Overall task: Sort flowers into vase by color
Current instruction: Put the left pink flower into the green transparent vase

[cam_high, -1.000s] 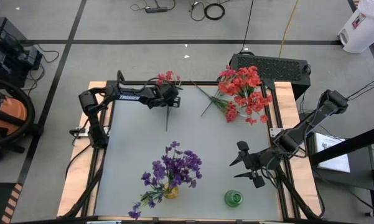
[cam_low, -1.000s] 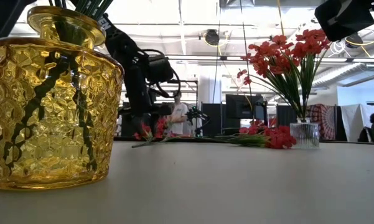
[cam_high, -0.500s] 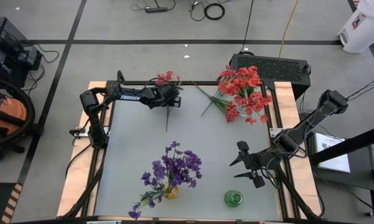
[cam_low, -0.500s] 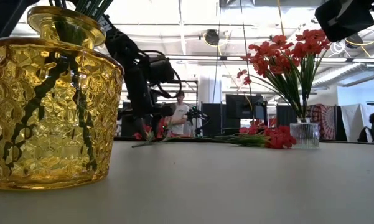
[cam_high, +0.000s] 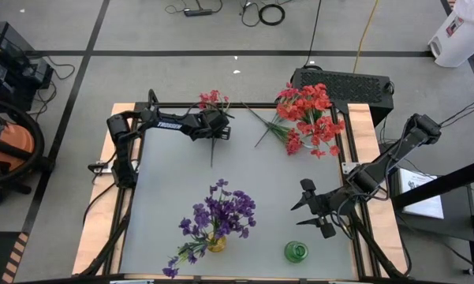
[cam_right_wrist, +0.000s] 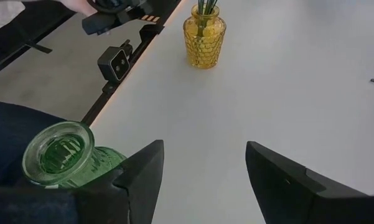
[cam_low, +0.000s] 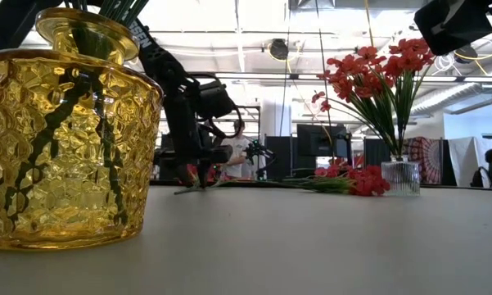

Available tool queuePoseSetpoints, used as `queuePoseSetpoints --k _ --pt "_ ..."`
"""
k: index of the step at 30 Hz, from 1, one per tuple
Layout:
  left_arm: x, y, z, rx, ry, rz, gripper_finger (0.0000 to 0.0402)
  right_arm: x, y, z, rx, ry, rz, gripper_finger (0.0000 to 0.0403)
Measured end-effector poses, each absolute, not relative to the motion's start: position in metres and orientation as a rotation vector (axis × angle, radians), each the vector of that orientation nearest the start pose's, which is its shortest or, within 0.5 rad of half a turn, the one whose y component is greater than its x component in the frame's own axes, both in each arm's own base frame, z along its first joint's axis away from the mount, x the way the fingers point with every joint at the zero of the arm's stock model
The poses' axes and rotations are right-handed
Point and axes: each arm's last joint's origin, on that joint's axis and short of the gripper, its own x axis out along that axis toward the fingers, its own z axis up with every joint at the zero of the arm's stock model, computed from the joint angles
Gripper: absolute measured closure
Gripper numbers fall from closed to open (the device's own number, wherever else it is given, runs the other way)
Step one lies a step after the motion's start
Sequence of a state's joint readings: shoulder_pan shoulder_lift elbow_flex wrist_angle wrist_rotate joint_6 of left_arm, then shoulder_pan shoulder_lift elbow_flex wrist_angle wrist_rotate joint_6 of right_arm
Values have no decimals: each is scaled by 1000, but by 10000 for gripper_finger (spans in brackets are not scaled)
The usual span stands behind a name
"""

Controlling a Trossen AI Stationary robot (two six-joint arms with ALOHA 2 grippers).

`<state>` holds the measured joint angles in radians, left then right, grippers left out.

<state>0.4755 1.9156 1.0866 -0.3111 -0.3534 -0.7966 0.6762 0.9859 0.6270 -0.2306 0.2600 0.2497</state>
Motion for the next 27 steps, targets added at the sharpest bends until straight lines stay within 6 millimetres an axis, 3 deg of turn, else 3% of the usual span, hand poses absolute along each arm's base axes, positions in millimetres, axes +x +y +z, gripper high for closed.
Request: queuePoseSetpoints --k 10,21,27 --pt "315 173 126 -746 825 1132 385 164 122 240 -27 574 334 184" --pt "318 163 130 -725 845 1084 397 164 122 240 -13 581 328 184" --pt "319 151 158 -632 790 1060 399 163 121 239 -13 601 322 184"
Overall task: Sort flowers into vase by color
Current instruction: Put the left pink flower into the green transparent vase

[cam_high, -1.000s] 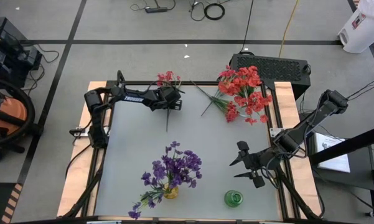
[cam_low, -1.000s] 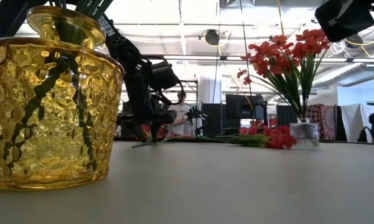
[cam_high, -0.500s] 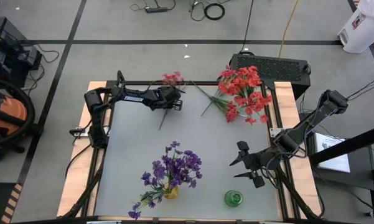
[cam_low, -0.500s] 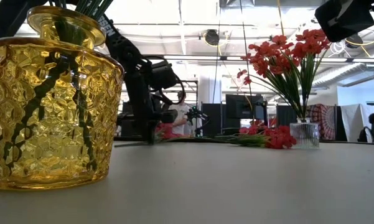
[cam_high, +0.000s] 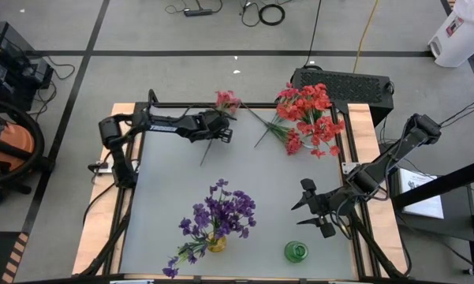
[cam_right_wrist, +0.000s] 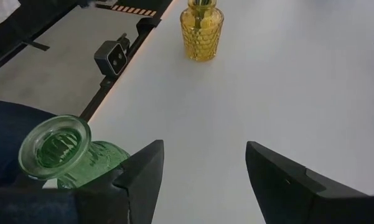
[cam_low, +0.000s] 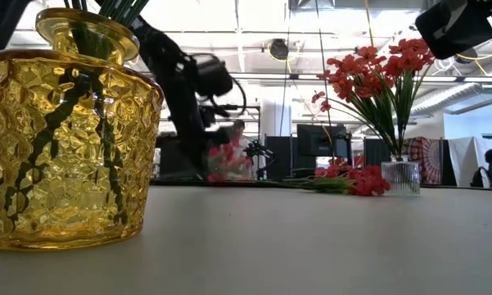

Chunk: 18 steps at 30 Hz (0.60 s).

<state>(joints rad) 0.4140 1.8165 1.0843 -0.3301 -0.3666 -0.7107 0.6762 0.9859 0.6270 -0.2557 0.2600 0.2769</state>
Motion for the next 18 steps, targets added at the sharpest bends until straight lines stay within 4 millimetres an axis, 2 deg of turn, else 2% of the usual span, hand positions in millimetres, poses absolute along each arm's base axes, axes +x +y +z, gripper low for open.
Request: queuePoseSetpoints --k 6,18 --pt "315 137 201 -545 673 1016 399 163 121 238 -12 606 320 184" --pt "291 106 285 -356 434 929 395 162 121 238 -1 615 314 184"
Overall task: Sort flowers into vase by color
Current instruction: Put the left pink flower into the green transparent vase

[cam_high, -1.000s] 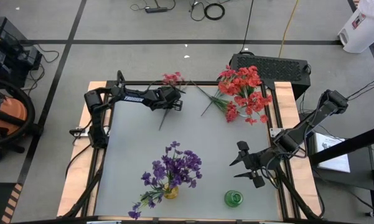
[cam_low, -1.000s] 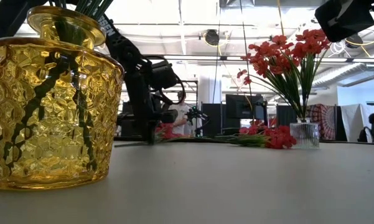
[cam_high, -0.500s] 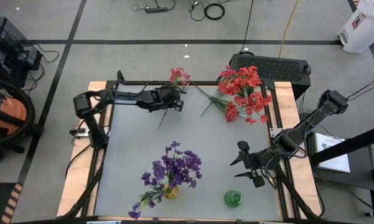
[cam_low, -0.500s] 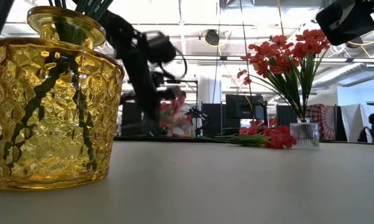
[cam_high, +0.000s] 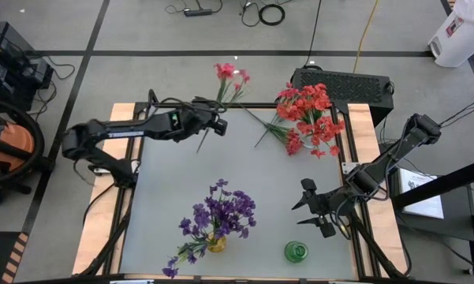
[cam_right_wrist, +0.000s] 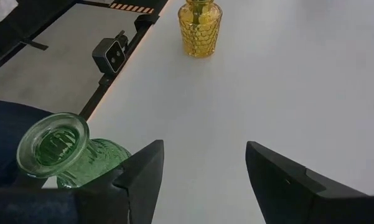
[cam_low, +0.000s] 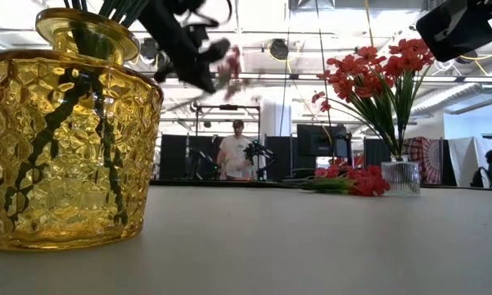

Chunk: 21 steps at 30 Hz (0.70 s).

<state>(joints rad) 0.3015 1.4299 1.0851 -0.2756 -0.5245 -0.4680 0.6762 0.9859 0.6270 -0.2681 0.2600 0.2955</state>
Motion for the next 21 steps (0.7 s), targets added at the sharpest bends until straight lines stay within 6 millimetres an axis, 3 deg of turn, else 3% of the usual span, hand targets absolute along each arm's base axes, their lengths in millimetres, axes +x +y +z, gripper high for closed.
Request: queuePoseSetpoints --k 11,17,21 --pt "277 83 357 -211 44 699 391 162 121 238 -7 614 316 184" --pt "280 73 382 -140 -166 451 390 162 121 237 -9 614 316 184" --pt "286 62 388 -129 -244 286 390 162 121 237 -10 615 316 184"
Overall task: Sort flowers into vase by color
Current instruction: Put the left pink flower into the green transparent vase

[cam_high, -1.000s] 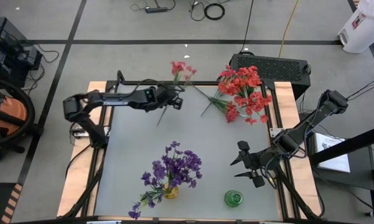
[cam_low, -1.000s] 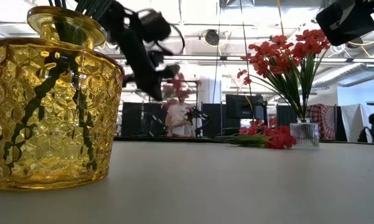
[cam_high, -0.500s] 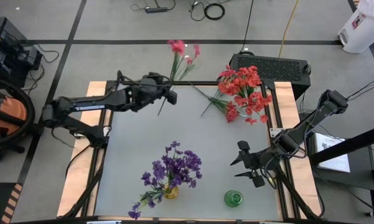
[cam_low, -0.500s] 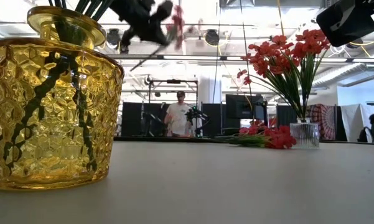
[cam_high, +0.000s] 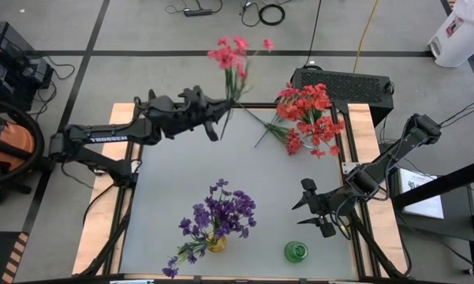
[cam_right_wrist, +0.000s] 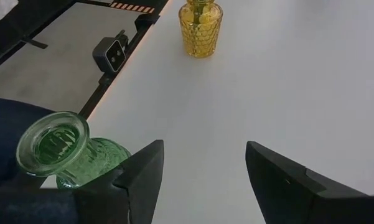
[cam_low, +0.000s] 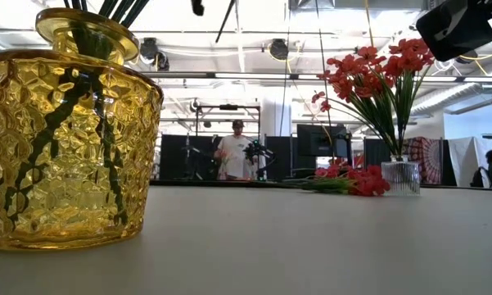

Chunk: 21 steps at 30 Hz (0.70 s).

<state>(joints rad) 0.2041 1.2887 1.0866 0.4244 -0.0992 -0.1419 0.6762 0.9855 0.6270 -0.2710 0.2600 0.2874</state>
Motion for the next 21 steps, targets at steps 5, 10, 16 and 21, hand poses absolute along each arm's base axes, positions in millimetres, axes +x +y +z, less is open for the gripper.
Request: queuePoseSetpoints --k 5,10,16,21 --pt "296 47 381 -100 -207 137 389 165 121 242 -21 551 275 184" --pt "315 31 362 -18 -128 70 389 170 120 251 -34 425 173 184" --pt "337 22 338 37 -67 36 389 175 121 265 -98 268 129 184" --pt "351 20 325 47 -84 -31 389 179 120 282 -125 101 10 184"
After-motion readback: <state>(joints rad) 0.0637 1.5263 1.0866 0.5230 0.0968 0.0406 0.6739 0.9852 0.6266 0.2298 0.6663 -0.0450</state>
